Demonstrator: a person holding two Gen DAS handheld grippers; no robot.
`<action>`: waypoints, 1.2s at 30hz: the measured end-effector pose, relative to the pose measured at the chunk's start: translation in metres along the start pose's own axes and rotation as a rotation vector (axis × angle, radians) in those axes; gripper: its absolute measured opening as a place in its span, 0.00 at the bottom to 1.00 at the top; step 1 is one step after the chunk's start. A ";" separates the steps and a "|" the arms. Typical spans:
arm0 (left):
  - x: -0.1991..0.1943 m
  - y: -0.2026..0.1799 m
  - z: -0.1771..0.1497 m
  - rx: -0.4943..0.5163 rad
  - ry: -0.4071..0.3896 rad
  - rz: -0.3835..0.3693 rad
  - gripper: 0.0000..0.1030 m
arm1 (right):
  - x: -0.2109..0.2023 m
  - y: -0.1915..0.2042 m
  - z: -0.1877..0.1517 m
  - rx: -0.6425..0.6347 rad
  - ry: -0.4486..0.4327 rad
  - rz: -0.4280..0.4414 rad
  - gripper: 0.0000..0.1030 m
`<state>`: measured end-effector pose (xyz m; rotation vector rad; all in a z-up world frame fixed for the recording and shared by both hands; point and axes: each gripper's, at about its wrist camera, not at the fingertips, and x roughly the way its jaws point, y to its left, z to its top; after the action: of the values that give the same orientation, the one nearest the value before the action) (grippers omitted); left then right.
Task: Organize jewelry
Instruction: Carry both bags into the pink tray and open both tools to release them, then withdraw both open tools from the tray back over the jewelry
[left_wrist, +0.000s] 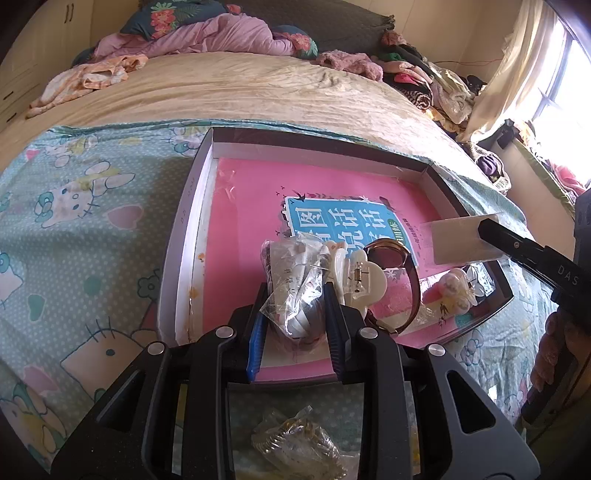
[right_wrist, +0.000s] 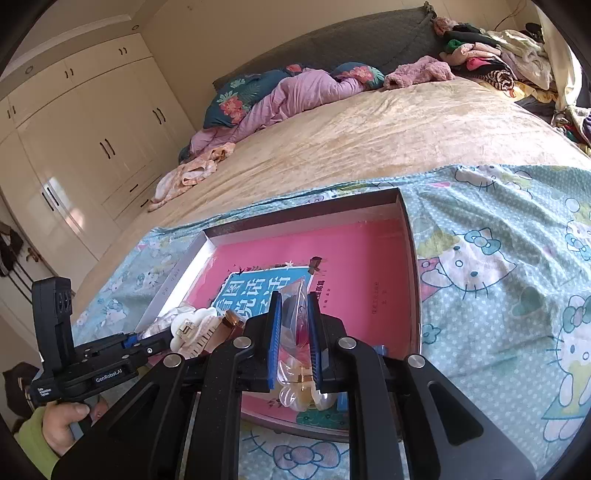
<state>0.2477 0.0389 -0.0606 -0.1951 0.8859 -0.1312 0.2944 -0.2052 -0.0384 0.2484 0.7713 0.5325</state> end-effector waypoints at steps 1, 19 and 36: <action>0.000 0.000 0.000 -0.001 0.000 0.000 0.20 | 0.001 0.000 0.000 0.001 0.003 -0.004 0.12; -0.001 0.001 -0.001 -0.008 0.002 0.004 0.20 | -0.030 -0.012 -0.002 0.034 -0.045 -0.060 0.53; -0.037 0.005 -0.001 -0.029 -0.061 0.004 0.59 | -0.076 0.007 -0.008 -0.003 -0.110 -0.057 0.80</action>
<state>0.2241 0.0509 -0.0342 -0.2234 0.8278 -0.1080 0.2411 -0.2401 0.0038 0.2501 0.6691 0.4623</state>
